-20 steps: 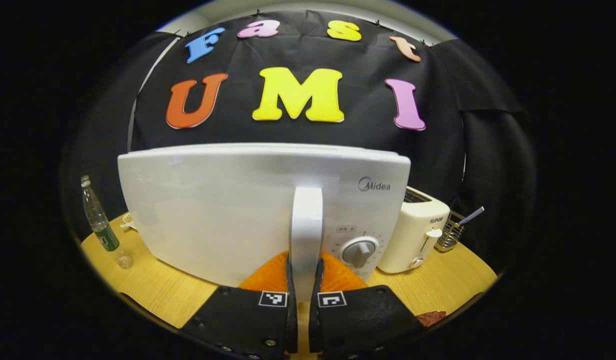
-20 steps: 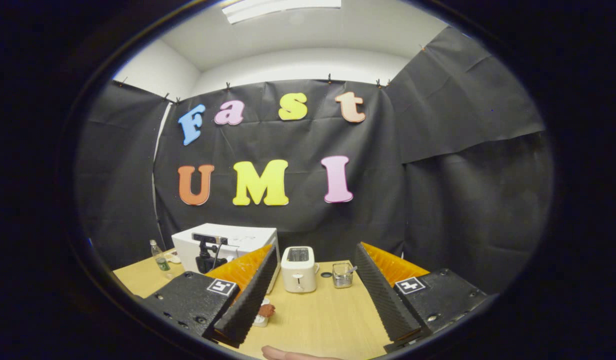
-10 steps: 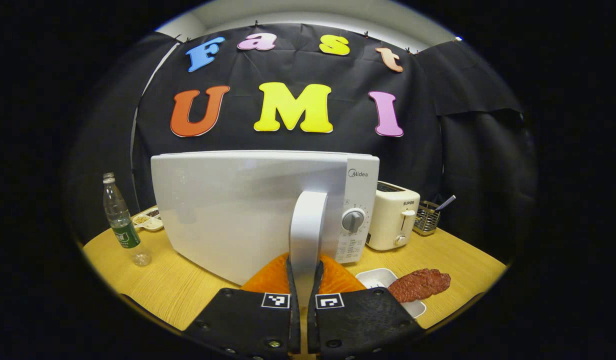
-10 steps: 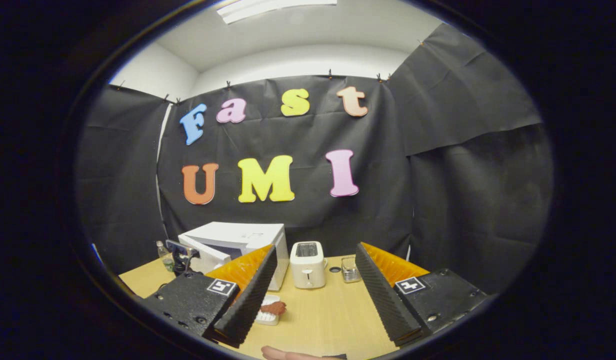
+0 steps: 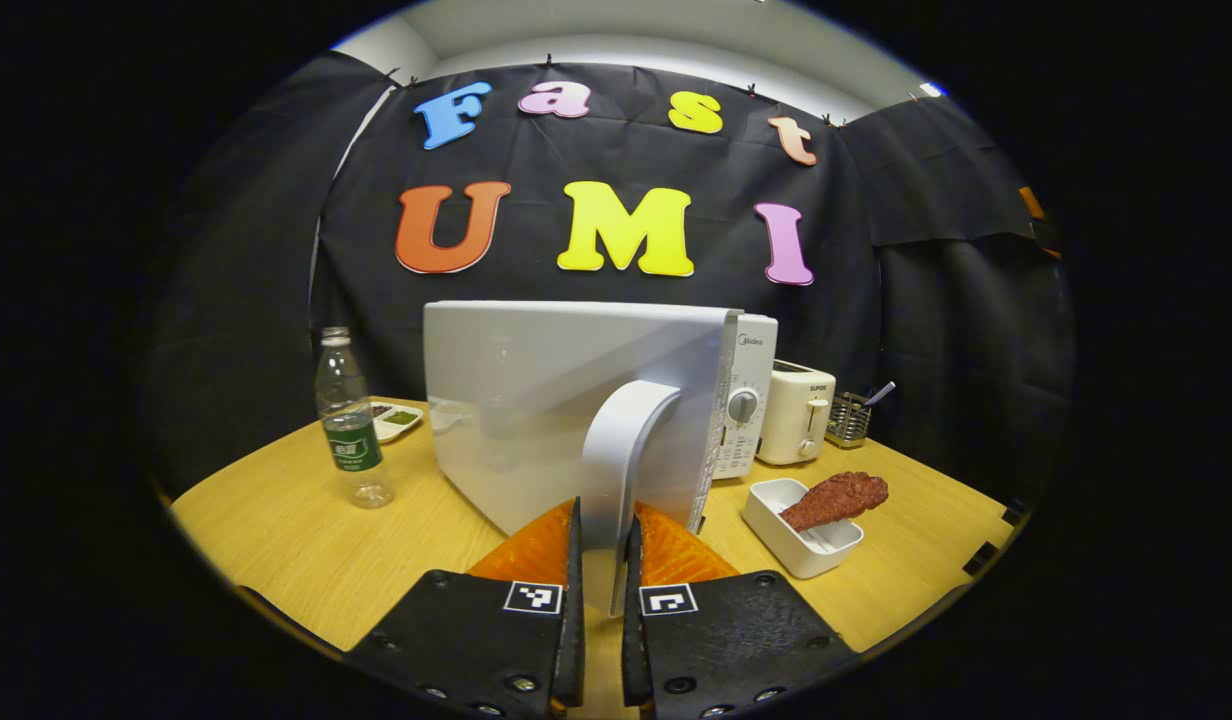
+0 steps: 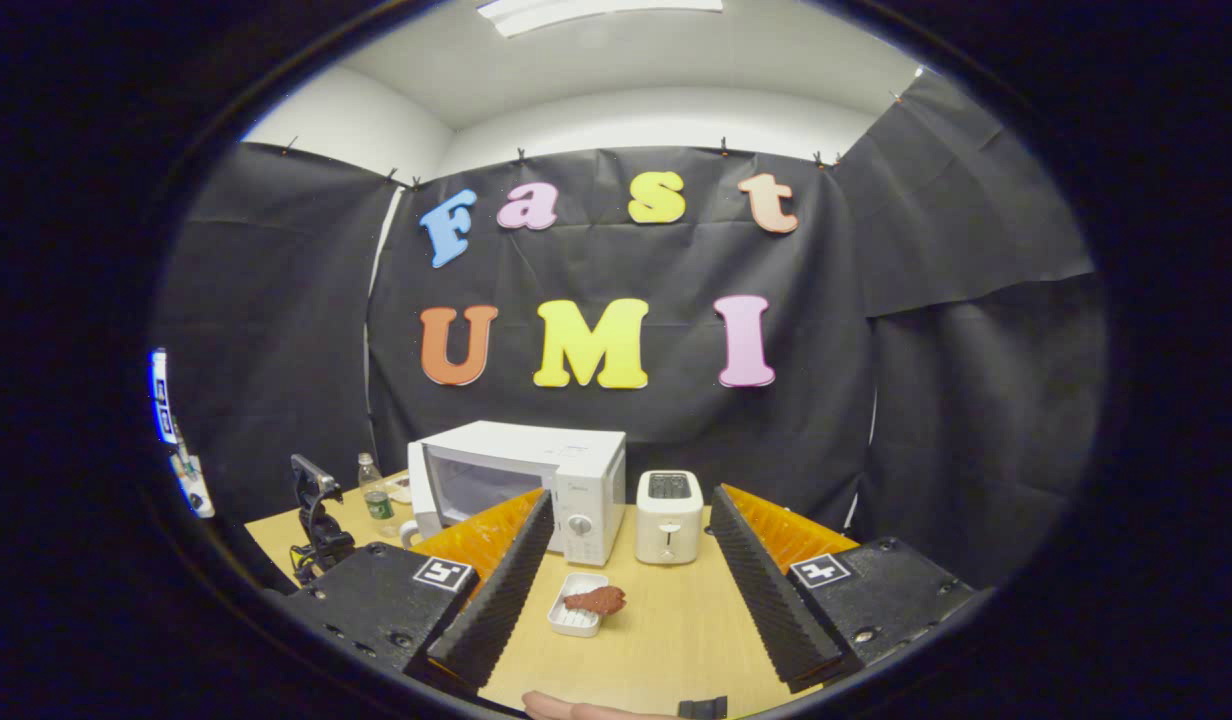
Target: Open the microwave oven with the left hand, put the food in, and close the microwave oven.
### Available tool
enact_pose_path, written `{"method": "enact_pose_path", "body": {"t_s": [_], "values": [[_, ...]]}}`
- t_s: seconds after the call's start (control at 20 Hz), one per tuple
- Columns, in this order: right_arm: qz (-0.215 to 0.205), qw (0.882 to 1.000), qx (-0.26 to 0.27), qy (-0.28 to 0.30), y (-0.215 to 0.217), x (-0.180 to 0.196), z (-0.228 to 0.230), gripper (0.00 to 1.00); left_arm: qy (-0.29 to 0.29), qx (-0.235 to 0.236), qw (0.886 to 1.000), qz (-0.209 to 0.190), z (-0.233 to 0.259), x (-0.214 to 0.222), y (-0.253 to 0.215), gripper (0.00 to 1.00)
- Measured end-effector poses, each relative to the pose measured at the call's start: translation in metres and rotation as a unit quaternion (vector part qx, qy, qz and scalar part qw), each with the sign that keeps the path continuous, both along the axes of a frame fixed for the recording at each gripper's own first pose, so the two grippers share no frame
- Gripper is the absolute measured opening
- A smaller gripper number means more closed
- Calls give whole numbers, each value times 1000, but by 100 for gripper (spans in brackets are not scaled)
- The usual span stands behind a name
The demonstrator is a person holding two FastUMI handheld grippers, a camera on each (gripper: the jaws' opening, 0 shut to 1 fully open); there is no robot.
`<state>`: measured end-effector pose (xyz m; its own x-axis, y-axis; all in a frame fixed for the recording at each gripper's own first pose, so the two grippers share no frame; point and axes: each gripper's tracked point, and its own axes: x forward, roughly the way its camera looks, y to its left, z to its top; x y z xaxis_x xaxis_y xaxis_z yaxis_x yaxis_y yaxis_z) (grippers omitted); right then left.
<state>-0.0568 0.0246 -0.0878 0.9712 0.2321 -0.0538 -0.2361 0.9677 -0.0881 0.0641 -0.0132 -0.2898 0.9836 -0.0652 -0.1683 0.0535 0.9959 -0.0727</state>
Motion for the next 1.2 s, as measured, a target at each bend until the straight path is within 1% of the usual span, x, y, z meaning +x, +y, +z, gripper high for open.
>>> {"method": "enact_pose_path", "body": {"t_s": [0.05,0.2,0.25,0.35,0.45,0.5,0.55,0.6,0.65,0.7,0.75,0.8,0.85,0.9,0.95,1.0,1.05,1.15,1.2], "values": [[12,1000,-1,2,8,-6,-4,100,4,7,1000,22,-4,-15,24,14],[43,999,-3,6,28,-23,-9,100,6,19,998,59,-9,-67,81,27],[52,999,-7,3,35,-27,-8,100,-6,18,998,67,-3,-82,98,37],[60,998,-11,-1,42,-32,-7,100,-14,9,997,73,4,-105,118,75],[64,998,-15,-1,50,-33,-8,100,-13,10,997,79,7,-117,133,78],[64,998,-16,-2,52,-34,-7,90,-10,10,997,81,10,-120,138,79],[64,998,-16,-2,54,-35,-8,100,-5,8,997,80,13,-125,139,81],[64,998,-15,-2,56,-35,-7,100,-4,5,997,81,17,-127,139,83],[65,998,-16,-1,57,-33,-9,90,0,2,996,88,22,-128,141,84],[67,998,-18,-1,59,-31,-11,100,3,-1,996,86,25,-129,139,87],[66,998,-20,1,59,-26,-13,99,-1,-4,996,86,32,-130,135,96],[64,998,-21,4,58,-20,-16,99,-6,-7,996,85,39,-129,132,94],[63,998,-21,10,57,-14,-21,99,-5,-7,997,82,43,-128,126,93],[61,998,-20,16,55,-7,-24,99,-4,-5,997,81,48,-126,122,81],[58,998,-18,25,52,2,-29,99,-4,-2,997,81,53,-121,118,93],[54,998,-16,34,48,12,-33,99,-3,-1,997,79,59,-116,113,81],[49,998,-15,43,43,22,-38,99,-6,2,997,74,65,-111,107,93],[42,997,-17,65,34,40,-52,100,-26,11,996,80,86,-99,102,93],[40,996,-19,75,29,49,-57,100,-33,17,996,75,94,-92,95,93]]}}
